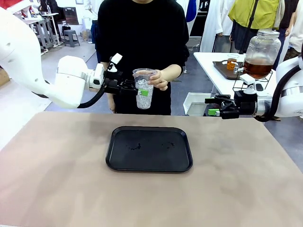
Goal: Pour the drink into the iced cup.
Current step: Open the gripper to release the iced cup you were holding.
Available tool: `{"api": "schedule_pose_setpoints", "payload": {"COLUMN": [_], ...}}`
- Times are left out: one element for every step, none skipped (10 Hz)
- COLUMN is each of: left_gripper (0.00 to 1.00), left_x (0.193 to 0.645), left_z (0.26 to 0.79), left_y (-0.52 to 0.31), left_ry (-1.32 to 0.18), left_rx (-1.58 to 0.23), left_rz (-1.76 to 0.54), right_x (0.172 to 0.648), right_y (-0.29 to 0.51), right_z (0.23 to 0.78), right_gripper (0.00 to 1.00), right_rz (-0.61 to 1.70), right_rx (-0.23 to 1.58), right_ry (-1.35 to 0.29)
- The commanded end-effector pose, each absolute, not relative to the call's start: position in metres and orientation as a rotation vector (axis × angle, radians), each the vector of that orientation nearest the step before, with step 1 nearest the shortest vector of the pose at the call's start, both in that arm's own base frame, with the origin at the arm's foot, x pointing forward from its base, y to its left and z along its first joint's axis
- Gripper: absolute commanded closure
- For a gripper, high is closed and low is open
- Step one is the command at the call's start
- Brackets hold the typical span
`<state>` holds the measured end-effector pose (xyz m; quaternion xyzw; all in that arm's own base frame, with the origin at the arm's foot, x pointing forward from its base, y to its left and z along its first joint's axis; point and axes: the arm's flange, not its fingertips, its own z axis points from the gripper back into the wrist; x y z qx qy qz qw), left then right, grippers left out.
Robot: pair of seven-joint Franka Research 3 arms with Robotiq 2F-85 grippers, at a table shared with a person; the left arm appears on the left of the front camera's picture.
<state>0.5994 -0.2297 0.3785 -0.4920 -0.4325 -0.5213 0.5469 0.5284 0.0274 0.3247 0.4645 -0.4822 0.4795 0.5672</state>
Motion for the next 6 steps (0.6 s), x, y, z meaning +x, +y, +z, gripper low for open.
{"api": "schedule_pose_setpoints", "payload": {"left_gripper": [0.0, 0.0, 0.0, 0.0, 0.0, 0.0], "left_x": [0.6, 0.599, 0.597, 0.594, 0.588, 0.58], "left_z": [0.379, 0.379, 0.378, 0.377, 0.375, 0.372], "left_y": [-0.229, -0.226, -0.22, -0.214, -0.202, -0.187], "left_ry": [-1.036, -1.037, -1.038, -1.041, -1.051, -1.057], "left_rx": [-1.165, -1.176, -1.184, -1.186, -1.189, -1.195], "left_rz": [-1.252, -1.254, -1.259, -1.26, -1.254, -1.256], "right_x": [0.527, 0.527, 0.527, 0.527, 0.527, 0.527], "right_y": [0.026, 0.026, 0.026, 0.026, 0.026, 0.026], "right_z": [0.327, 0.327, 0.327, 0.327, 0.327, 0.327], "right_gripper": [0.0, 0.0, 0.0, 0.0, 0.0, 0.0], "right_rz": [1.119, 1.119, 1.119, 1.119, 1.119, 1.119], "right_rx": [1.108, 1.108, 1.108, 1.108, 1.108, 1.108], "right_ry": [-1.127, -1.127, -1.127, -1.127, -1.127, -1.127]}}
